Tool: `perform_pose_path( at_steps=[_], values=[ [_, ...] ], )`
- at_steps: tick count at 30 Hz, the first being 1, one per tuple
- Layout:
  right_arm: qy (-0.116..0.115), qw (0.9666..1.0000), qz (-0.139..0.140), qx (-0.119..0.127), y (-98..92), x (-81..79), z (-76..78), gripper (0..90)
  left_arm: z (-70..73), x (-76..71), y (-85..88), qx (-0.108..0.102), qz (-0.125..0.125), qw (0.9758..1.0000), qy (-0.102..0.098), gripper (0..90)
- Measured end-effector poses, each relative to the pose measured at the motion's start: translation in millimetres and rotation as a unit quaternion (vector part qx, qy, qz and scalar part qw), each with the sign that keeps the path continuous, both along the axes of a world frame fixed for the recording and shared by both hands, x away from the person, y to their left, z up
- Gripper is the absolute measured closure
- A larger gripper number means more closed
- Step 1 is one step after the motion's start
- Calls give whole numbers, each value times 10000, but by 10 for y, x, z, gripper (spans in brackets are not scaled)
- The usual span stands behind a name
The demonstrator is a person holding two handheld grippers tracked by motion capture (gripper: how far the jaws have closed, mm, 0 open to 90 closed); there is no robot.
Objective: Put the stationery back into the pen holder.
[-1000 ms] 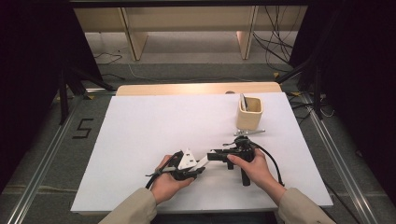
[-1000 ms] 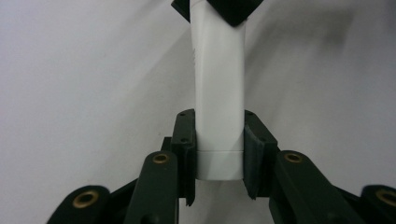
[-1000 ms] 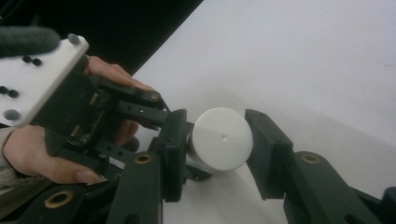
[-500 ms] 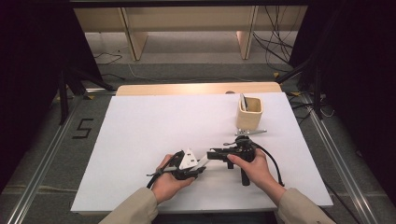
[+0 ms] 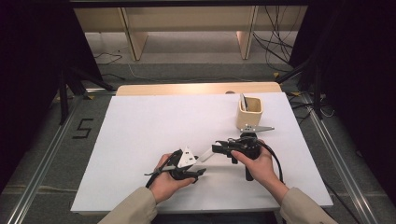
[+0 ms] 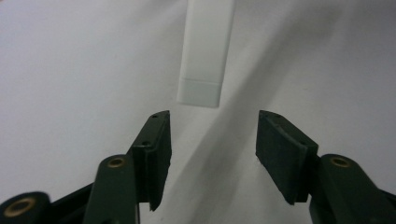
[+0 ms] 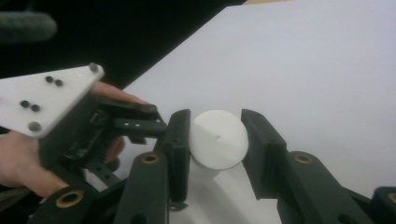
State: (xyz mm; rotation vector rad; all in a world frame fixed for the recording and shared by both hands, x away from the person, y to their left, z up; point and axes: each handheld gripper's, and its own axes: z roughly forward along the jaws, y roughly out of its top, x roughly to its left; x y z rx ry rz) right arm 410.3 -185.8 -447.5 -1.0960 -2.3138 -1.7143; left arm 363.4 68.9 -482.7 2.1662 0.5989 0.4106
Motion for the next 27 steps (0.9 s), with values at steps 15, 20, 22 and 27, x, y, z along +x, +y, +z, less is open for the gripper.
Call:
perform_pose_path(
  at_steps=[15,20,22,27],
  values=[
    [-857,9910,-668,-778,-120,10,162,652,56,-20,272,4,483,9988,-62,256],
    [-1041,9870,-862,-864,-163,22,221,652,63,-17,382,-24,624,9980,-43,255],
    [-1079,9860,-913,-884,-179,31,238,652,59,-18,421,-88,679,9976,-29,256],
    [-1197,9826,-1062,-938,-213,51,278,652,59,-23,510,-116,832,9965,0,252]
  ],
)
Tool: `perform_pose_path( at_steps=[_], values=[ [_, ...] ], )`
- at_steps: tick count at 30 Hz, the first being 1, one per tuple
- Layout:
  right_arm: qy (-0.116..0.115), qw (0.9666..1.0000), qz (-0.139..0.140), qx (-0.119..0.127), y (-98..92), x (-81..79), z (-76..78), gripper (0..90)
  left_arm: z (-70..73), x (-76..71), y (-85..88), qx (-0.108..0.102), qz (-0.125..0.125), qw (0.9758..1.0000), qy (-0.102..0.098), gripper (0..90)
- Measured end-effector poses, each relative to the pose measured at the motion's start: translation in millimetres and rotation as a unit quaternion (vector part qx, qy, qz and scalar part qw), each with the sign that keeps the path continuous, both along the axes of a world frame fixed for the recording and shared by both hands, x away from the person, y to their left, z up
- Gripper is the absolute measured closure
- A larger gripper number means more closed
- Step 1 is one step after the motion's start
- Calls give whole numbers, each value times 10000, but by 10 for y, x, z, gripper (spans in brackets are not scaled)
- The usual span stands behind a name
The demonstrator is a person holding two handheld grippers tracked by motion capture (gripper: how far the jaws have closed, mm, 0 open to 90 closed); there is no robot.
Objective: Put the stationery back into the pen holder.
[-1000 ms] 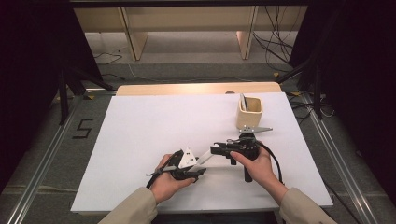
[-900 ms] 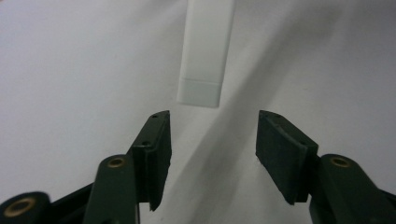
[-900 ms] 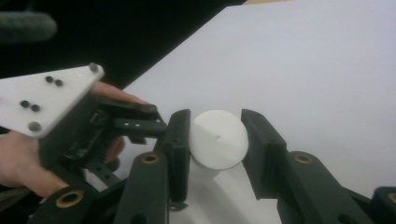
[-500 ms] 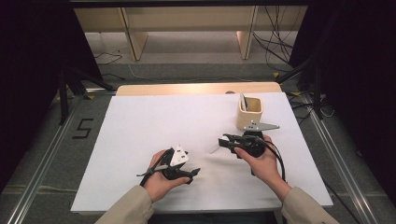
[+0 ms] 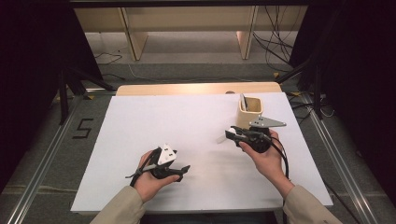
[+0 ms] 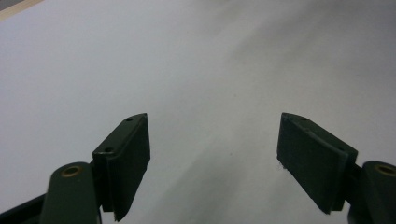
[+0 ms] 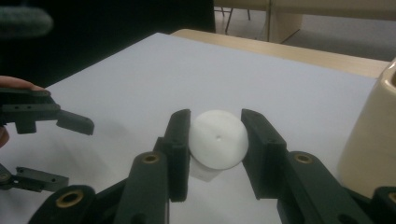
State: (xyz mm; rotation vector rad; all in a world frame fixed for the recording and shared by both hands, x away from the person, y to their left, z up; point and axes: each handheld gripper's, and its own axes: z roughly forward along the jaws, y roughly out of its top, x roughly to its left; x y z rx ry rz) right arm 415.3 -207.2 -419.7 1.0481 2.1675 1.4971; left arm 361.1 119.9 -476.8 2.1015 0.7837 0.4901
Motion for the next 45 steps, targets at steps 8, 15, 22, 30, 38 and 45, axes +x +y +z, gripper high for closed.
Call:
perform_pose_path(
  at_steps=[8,15,22,30,38,45],
  values=[
    [-160,9996,-244,45,-91,54,119,652,-11,3,99,-2,190,9998,20,227],
    [-245,9988,-411,63,-153,98,177,652,-17,9,130,14,229,9997,14,225],
    [-335,9979,-524,160,-207,124,265,652,-19,12,148,16,278,9996,31,223],
    [-519,9959,-706,232,-288,156,406,652,-21,16,149,4,293,9996,35,223],
    [-610,9937,-899,276,-374,203,471,652,-22,20,153,2,297,9996,39,223],
    [-676,9908,-1136,300,-464,269,520,652,-22,23,149,10,287,9996,26,223]
  ],
)
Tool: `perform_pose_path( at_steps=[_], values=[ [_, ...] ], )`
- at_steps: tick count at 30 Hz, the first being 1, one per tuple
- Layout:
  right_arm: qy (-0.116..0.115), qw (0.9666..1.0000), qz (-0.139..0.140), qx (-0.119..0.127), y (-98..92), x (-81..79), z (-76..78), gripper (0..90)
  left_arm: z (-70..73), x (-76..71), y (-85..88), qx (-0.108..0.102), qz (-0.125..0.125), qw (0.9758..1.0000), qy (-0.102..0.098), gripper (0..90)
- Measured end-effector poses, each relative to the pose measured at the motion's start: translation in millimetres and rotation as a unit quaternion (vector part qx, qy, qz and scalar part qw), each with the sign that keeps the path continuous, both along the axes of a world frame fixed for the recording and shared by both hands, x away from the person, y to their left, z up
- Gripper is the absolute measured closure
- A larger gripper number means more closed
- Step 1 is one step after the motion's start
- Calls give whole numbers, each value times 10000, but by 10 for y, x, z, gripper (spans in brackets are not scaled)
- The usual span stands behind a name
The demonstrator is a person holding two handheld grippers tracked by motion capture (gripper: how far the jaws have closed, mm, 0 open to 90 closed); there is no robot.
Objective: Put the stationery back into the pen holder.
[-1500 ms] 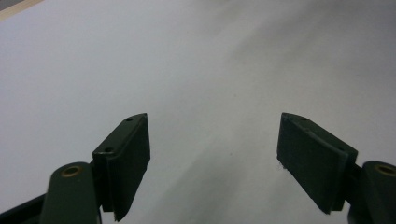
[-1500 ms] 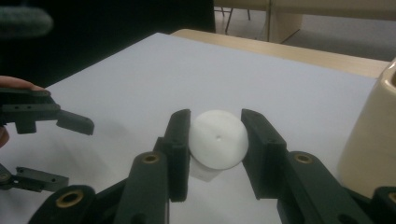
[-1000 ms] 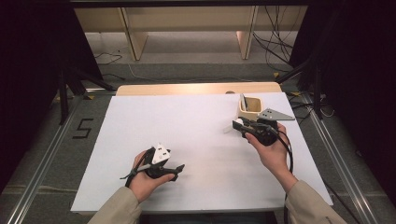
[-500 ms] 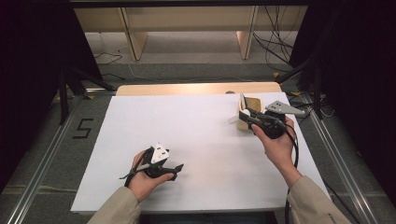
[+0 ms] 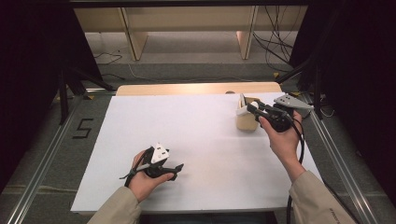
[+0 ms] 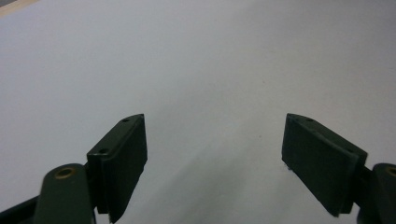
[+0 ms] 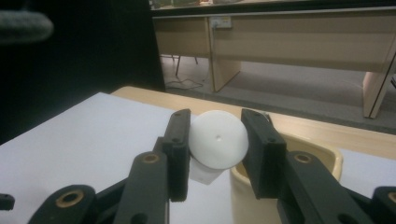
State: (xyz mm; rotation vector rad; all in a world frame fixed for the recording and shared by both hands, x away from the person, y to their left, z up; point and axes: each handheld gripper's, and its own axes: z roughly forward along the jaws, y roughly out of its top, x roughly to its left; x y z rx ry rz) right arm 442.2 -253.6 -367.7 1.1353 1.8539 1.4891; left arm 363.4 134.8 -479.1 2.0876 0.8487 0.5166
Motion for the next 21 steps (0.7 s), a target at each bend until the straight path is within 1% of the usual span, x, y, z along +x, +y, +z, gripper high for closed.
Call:
perform_pose_path(
  at_steps=[7,12,15,21],
  values=[
    [-78,9996,-256,-23,-70,74,54,652,-1,0,-2,-7,-1,10000,2,223],
    [-112,9986,-492,-152,-107,132,60,652,-4,-2,-5,-21,0,10000,20,223],
    [-77,9979,-606,-235,-123,173,47,652,-1,0,-4,-11,-5,10000,4,223],
    [-20,9961,-740,-471,-117,225,-1,651,-3,-1,-9,-20,0,10000,15,223]
  ],
)
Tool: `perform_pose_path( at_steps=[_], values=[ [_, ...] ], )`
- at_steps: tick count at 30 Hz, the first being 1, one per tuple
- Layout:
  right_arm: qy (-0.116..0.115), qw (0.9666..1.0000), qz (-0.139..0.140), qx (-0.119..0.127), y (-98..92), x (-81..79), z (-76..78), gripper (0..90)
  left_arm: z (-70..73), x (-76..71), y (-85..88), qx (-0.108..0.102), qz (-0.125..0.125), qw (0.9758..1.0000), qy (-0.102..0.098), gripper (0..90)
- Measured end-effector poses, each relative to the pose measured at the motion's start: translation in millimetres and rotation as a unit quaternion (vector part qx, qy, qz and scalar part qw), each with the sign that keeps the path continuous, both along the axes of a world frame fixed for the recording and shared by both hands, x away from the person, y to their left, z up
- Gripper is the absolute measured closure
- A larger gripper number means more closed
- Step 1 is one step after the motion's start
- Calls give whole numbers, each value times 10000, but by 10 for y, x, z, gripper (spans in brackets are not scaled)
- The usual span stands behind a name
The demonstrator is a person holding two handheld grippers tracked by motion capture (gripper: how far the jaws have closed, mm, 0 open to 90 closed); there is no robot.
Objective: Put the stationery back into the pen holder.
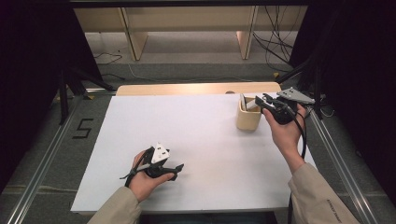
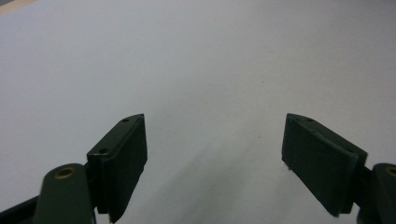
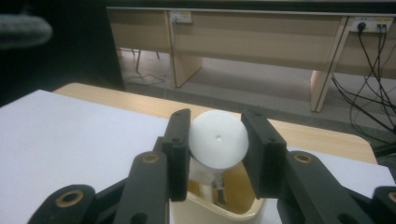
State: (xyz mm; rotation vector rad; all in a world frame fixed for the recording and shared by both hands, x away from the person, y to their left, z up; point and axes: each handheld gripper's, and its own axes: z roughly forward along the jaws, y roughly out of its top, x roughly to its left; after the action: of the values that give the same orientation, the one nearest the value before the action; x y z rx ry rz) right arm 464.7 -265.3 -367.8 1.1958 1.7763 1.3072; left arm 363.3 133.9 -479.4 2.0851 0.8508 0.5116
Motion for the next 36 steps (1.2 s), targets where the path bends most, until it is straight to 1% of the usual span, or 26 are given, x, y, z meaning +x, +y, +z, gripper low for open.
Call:
perform_pose_path(
  at_steps=[6,11,21,27,30,31,33,34,35,36],
  values=[
    [58,9996,-89,-255,31,41,-32,651,-1,0,-1,-5,0,10000,3,224],
    [106,9990,-122,-408,61,72,-65,651,-1,-1,-3,-7,-1,10000,1,224],
    [238,9974,-235,-642,84,128,-120,650,-1,1,-2,-4,2,10000,0,225],
    [294,9965,-237,-747,108,152,-145,651,-3,1,-2,-3,3,10000,3,225],
    [337,9953,-230,-883,124,161,-162,650,-3,1,-1,-3,2,10000,5,224],
    [339,9953,-235,-877,132,165,-170,649,-2,1,-2,-5,1,10000,3,225],
    [334,9943,-242,-984,148,174,-178,647,-2,1,-2,-6,2,10000,-4,225],
    [387,9937,-238,-1026,155,182,-185,644,-2,1,-1,-7,3,10000,3,224],
    [440,9933,-220,-1044,161,190,-197,635,-3,1,-2,-7,3,10000,4,225],
    [453,9930,-181,-1074,169,199,-213,606,-3,0,-1,6,-8,10000,3,224]
  ],
)
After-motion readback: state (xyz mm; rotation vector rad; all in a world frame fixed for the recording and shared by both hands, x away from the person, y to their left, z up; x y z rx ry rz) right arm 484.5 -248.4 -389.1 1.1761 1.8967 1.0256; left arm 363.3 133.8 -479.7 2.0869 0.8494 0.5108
